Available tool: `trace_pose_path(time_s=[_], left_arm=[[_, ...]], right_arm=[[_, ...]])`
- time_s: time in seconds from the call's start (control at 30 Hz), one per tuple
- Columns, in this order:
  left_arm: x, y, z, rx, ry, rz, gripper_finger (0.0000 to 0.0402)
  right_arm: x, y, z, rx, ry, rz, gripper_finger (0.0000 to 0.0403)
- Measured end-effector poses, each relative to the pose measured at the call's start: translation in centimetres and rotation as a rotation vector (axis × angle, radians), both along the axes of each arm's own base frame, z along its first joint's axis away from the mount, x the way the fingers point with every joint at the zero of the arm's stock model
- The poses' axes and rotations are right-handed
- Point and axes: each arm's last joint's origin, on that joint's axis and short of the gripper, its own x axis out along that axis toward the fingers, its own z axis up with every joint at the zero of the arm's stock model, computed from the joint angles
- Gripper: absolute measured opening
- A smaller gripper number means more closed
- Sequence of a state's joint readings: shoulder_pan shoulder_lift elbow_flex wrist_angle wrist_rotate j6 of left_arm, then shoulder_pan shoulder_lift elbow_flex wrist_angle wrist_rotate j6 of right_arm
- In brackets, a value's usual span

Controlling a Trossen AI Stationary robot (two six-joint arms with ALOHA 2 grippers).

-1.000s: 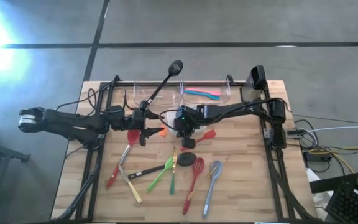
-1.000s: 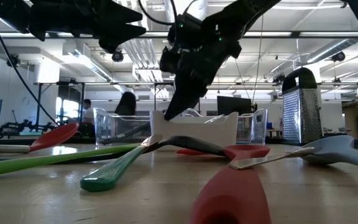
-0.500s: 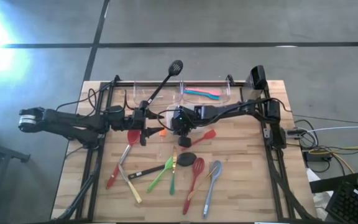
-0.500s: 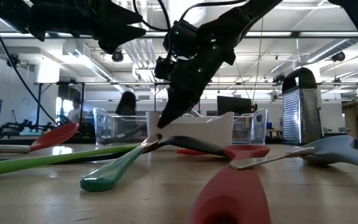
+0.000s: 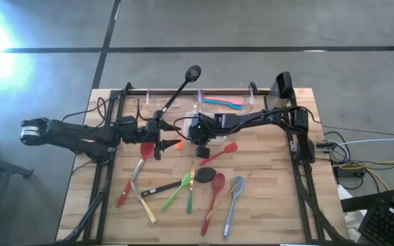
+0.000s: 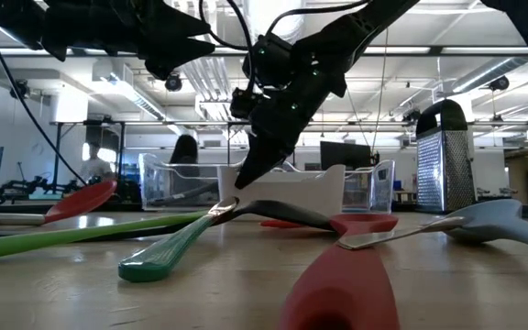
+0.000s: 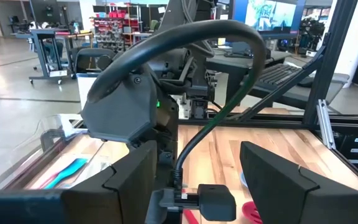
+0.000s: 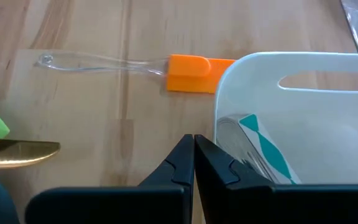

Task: Pick & Place Kitchen Items
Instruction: Adjust the white bin, then put the gold table knife into the white bin

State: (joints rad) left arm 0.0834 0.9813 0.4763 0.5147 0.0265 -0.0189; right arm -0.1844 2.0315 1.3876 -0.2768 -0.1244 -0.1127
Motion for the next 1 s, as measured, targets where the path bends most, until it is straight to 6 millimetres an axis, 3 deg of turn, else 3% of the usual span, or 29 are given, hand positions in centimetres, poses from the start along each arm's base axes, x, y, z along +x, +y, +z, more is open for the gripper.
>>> trace_pose_path(time_s=[0.23,0.63,0.87,1.0], left_arm=[[0.0,0.0,0.0,0.000,0.000,0.000,0.0236],[0.0,0.0,-0.4,-0.017,0.037,-0.001,0.0236],[-0.2,0.1,-0.1,-0.029,0.056,0.050,0.0235],[-0.8,0.3,0.1,0.011,0.274,0.130,0.0227]], right_arm=[[0.0,0.3,0.0,0.076,-0.010,0.030,0.0008],[0.3,2.7,0.5,0.148,-0.033,0.134,0.0008],[-0.4,4.0,3.6,0.134,-0.089,0.171,0.0008],[-2.1,5.7,6.9,0.126,-0.102,0.214,0.0008]])
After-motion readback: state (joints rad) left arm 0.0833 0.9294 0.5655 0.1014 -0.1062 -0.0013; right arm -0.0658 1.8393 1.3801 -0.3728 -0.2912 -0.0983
